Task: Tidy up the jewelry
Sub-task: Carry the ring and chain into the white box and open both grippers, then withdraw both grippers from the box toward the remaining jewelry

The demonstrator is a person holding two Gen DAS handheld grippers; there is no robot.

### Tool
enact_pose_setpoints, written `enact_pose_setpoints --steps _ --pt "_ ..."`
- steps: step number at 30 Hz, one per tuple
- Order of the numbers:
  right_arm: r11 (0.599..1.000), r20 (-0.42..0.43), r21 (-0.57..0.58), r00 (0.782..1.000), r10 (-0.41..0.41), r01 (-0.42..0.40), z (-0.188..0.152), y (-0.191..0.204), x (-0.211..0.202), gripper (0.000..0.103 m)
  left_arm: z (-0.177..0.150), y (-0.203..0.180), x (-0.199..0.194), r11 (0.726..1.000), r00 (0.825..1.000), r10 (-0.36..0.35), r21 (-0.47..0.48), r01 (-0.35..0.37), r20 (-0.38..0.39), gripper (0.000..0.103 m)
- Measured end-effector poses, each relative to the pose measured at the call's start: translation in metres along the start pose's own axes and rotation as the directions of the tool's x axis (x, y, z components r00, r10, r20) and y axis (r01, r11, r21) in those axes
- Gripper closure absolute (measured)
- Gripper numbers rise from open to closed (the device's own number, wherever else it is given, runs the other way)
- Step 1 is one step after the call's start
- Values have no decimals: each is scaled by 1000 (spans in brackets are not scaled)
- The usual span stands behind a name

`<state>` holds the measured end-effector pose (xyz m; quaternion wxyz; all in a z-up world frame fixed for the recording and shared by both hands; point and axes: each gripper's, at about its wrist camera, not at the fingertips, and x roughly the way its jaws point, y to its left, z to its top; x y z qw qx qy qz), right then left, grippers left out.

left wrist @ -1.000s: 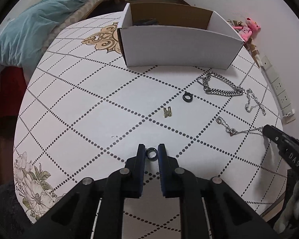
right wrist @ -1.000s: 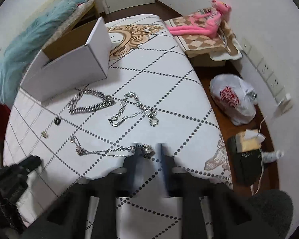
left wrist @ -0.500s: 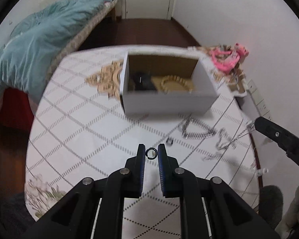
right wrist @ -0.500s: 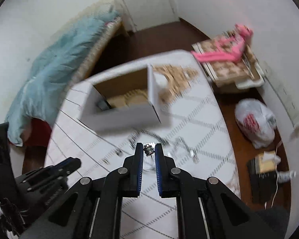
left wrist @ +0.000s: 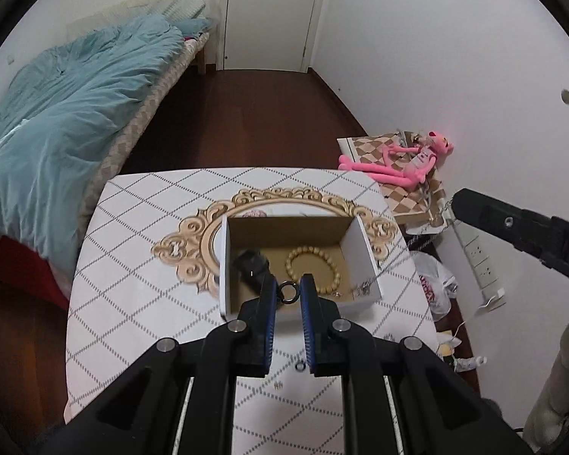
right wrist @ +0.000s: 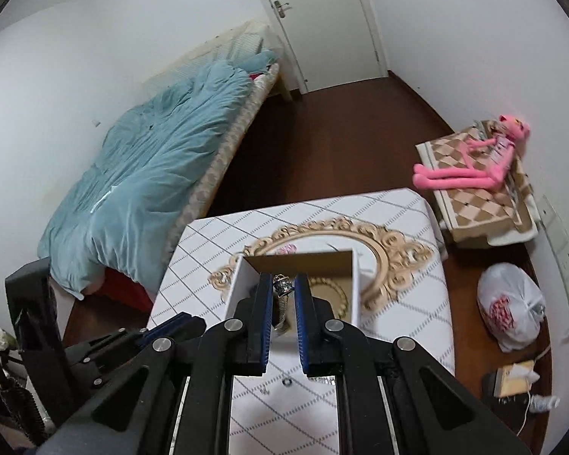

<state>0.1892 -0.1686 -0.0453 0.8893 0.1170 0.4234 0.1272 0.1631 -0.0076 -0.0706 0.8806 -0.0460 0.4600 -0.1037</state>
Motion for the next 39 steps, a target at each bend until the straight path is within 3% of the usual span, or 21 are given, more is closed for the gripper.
enact_pose_setpoints --steps 9,15,24,26,27,28,30,31,33,34,35,38,39 --pt "1000 -181 10 983 -17 20 27 -19 89 91 43 26 58 996 990 -73 -64 65 -117 93" --pt "998 -235 32 971 -38 47 34 -34 129 91 62 34 97 996 981 -77 -62 67 -180 93" --pt "996 -321 15 944 -76 85 40 -44 169 90 77 41 125 995 966 -75 -87 55 -247 90" --pt "996 -337 10 938 -84 92 38 -45 173 90 77 44 126 994 967 -72 -93 50 -245 82" --pt "995 -344 9 935 -89 98 36 -46 175 90 77 45 126 995 968 -58 -93 36 -243 67" --pt "995 -351 12 933 -84 94 35 -47 176 90 77 47 124 995 970 -44 -93 22 -239 43" --pt "994 -358 7 929 -96 105 32 -48 176 87 75 52 120 995 976 -16 -97 -5 -218 23" --pt "994 -358 1 928 -105 112 31 -48 176 83 74 54 117 995 978 -1 -96 -20 -209 23" --pt "992 -354 3 928 -114 123 28 -49 173 56 71 56 114 995 980 27 -87 -45 -199 23" --pt "992 -354 -1 927 -122 130 28 -49 172 49 68 57 113 995 979 54 -78 -70 -196 19" --pt "991 -352 -4 928 -125 132 27 -49 171 40 66 58 112 993 978 79 -68 -94 -194 8" --pt "986 -345 -26 925 -161 163 22 -46 166 33 57 59 106 987 975 138 -55 -150 -172 1" --pt "983 -343 -38 922 -180 177 19 -45 164 22 54 59 104 986 975 152 -50 -162 -162 1"
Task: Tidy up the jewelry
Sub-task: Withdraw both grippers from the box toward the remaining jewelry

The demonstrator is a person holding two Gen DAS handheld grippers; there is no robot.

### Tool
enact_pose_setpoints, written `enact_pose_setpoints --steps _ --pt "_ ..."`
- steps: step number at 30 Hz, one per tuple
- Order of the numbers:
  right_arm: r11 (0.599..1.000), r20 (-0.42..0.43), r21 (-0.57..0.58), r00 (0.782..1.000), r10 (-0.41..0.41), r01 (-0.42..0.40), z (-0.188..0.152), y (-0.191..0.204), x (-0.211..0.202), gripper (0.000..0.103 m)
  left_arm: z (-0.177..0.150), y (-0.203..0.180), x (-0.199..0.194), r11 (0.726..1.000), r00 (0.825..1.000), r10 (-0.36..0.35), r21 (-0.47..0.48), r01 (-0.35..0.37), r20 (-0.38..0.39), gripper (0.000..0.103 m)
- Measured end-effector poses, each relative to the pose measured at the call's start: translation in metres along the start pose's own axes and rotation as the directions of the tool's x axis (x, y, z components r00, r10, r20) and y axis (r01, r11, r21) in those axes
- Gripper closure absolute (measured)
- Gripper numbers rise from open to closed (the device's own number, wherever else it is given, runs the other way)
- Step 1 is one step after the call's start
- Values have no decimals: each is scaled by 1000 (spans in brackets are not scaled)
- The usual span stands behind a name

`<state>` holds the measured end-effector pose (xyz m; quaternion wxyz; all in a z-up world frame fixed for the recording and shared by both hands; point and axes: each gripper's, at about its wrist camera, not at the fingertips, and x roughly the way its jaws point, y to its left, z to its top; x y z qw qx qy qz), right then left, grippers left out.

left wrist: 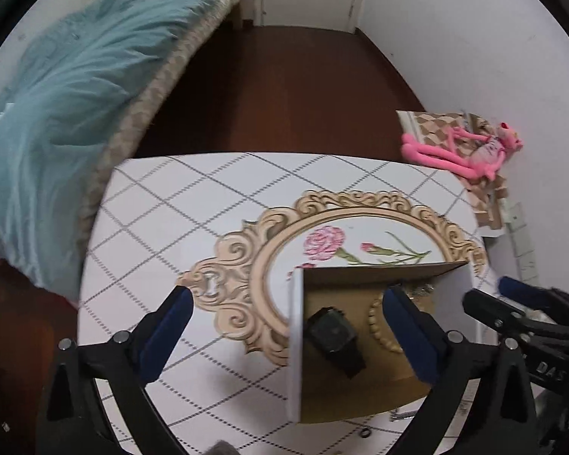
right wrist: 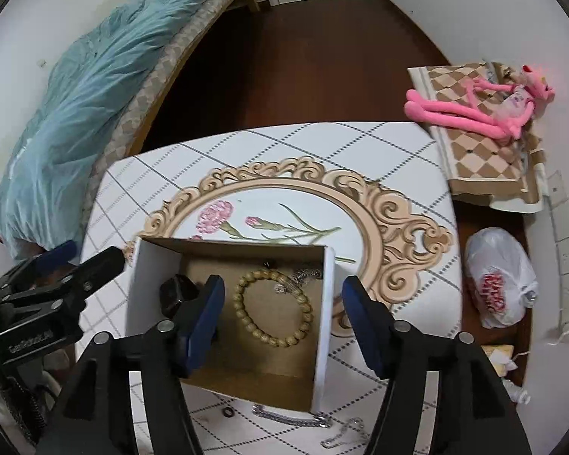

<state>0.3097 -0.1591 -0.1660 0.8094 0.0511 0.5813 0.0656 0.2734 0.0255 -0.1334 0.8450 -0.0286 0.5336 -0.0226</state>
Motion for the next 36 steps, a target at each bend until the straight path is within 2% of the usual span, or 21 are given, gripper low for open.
enact_pose_setpoints --steps 2,4,9,18,25,36 --pt "999 3 -8 999 -45 45 -8 2 -1 9 -7 -1 -3 1000 999 29 8 -29 24 1" --pt "996 2 -17 996 -91 91 -17 4 0 8 -15 -1 -5 999 998 50 14 -51 41 1" --pt "989 -7 -25 989 -149 148 -39 6 7 4 -31 -4 -5 997 997 72 17 -72 37 1" --pt "988 4 -15 988 -156 156 -60 8 2 4 -50 -10 -19 993 992 114 30 -115 49 1" --pt "984 79 -15 982 -173 175 -73 14 -31 4 -62 -10 -51 992 986 125 0 -126 108 1" --pt "972 260 9 939 -227 233 -104 19 -109 4 -88 -19 -108 992 971 127 -16 -127 203 1"
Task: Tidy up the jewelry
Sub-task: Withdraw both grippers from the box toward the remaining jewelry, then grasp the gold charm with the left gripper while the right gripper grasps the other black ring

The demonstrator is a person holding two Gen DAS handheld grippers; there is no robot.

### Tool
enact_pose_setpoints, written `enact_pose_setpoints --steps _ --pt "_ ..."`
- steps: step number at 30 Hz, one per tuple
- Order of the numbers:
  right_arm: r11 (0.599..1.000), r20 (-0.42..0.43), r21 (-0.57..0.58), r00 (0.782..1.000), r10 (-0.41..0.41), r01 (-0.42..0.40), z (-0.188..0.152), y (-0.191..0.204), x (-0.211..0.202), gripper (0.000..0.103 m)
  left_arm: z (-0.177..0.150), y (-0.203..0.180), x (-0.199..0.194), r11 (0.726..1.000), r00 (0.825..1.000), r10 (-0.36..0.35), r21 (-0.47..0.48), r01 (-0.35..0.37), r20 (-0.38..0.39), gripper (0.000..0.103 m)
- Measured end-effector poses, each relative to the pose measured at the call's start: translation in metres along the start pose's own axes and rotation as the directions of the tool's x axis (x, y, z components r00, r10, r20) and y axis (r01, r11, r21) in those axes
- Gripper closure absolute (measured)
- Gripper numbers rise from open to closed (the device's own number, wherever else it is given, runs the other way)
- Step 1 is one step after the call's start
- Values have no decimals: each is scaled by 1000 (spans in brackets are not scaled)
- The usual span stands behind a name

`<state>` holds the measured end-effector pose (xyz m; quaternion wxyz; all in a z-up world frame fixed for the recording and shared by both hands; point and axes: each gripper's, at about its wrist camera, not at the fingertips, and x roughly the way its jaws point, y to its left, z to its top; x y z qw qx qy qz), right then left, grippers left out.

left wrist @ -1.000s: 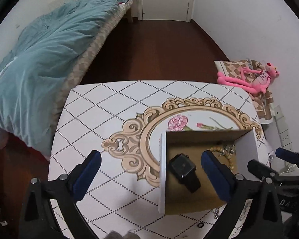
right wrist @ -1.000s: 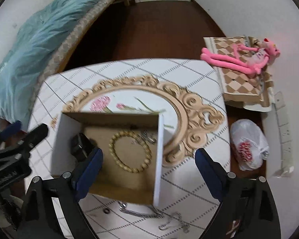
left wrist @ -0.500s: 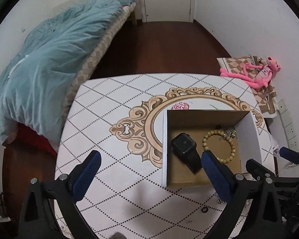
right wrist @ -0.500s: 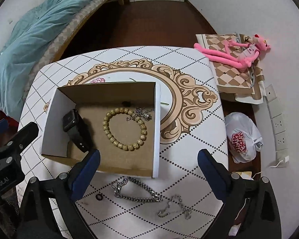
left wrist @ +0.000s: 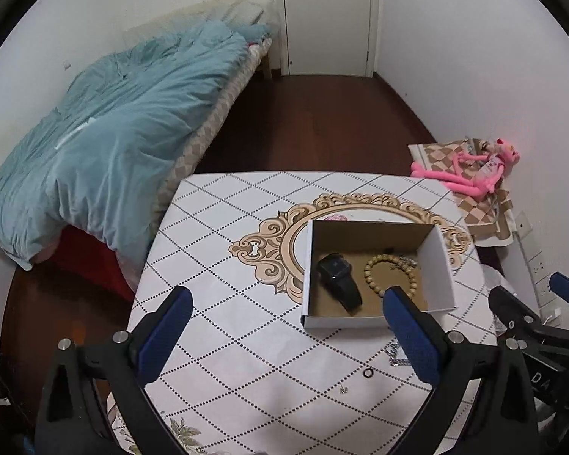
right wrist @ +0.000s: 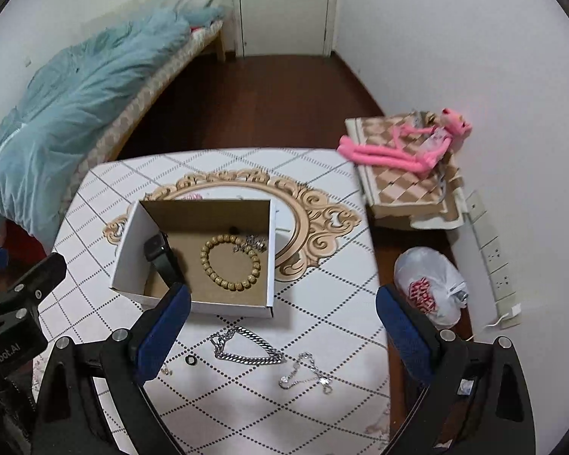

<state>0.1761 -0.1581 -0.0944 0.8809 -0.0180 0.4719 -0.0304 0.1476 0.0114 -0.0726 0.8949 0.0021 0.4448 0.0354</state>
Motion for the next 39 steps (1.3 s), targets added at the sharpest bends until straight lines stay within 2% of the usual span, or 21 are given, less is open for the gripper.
enact_pose_setpoints --steps 8,16,21,29,35,38,39 --pt "1000 72 25 997 10 -12 -11 -7 -46 4 -9 -4 -38 1000 998 -17 6 17 58 1" --pt "998 64 48 997 41 -44 -21 -9 -50 4 -17 -2 -40 1000 999 -26 -8 26 38 1" --pt "993 11 96 997 71 -72 -37 -22 -28 4 -35 -2 -17 1000 1000 -14 -18 13 -21 1" --pt "981 -124 189 991 57 -33 -89 -55 36 4 -78 -8 37 1000 988 20 18 -17 -153 1" --pt "976 -191 219 981 39 4 -128 -70 75 4 -110 -6 70 999 965 -38 -15 35 -259 1" --pt "972 -182 235 983 22 22 -137 -76 81 5 -119 -13 78 997 961 -76 -15 74 -267 1" --pt "971 -178 237 984 15 28 -138 -77 82 9 -121 -17 80 996 960 -89 -9 90 -265 2"
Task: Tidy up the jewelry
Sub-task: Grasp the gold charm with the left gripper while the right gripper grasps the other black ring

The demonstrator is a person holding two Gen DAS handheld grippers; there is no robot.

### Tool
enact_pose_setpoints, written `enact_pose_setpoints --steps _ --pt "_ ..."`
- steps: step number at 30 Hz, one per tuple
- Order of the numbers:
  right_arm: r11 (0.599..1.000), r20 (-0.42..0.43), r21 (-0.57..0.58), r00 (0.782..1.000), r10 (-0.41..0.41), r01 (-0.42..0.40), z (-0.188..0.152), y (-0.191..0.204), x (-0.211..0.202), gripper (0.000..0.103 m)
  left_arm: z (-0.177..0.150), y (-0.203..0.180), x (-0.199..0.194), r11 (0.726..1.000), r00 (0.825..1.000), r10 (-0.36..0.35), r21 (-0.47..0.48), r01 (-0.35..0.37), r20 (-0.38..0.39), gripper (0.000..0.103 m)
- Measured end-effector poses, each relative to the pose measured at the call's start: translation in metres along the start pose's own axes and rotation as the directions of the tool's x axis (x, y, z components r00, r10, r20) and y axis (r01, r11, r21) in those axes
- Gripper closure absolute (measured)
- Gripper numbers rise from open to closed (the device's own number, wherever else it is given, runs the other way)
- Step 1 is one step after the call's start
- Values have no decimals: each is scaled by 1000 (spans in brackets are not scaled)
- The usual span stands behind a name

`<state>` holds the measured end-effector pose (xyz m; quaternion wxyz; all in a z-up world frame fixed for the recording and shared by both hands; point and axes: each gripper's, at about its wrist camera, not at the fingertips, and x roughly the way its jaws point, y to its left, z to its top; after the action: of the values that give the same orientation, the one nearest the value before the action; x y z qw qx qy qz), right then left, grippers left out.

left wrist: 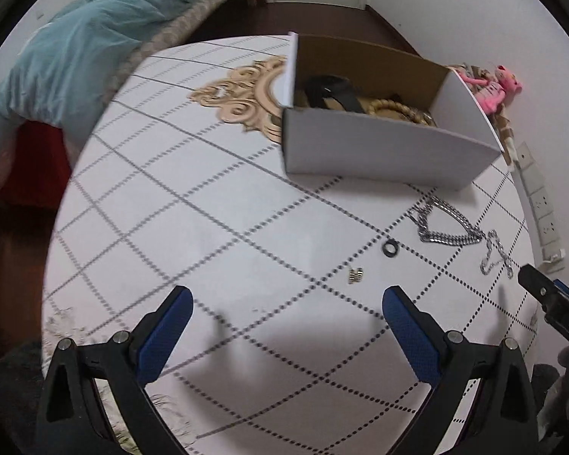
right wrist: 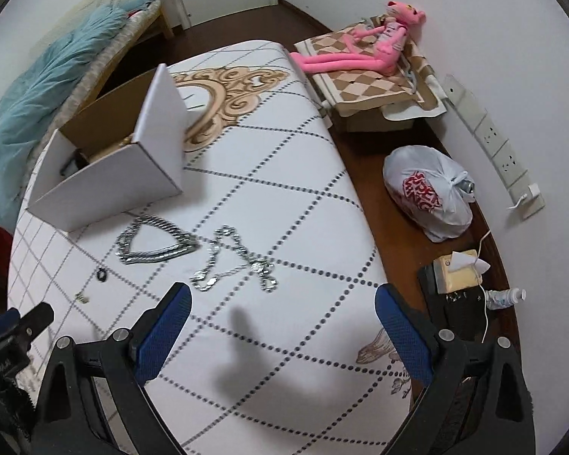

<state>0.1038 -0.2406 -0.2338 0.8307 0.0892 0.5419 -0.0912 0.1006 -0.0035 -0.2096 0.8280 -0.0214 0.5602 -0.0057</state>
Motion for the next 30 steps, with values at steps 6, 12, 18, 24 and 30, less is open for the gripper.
enact_pose_setpoints --steps 6,12,18,24,30 --pt "1000 -4 26 1000 1 -1 0 -8 8 20 -1 -20 18 998 999 -46 39 47 -26 29" --pt "999 -4 37 1000 -3 3 2 -11 9 21 1 -39 22 993 999 -35 117 34 6 70" --pt "999 5 33 1000 21 -21 3 0 5 21 4 -28 23 992 996 -86 96 85 16 97" --pt "992 5 1 992 129 -129 4 29 -3 24 0 -5 18 995 996 -83 62 81 21 97" --pt "953 -35 -131 962 270 -273 -1 100 6 43 -4 42 13 999 999 -28 -19 28 25 97"
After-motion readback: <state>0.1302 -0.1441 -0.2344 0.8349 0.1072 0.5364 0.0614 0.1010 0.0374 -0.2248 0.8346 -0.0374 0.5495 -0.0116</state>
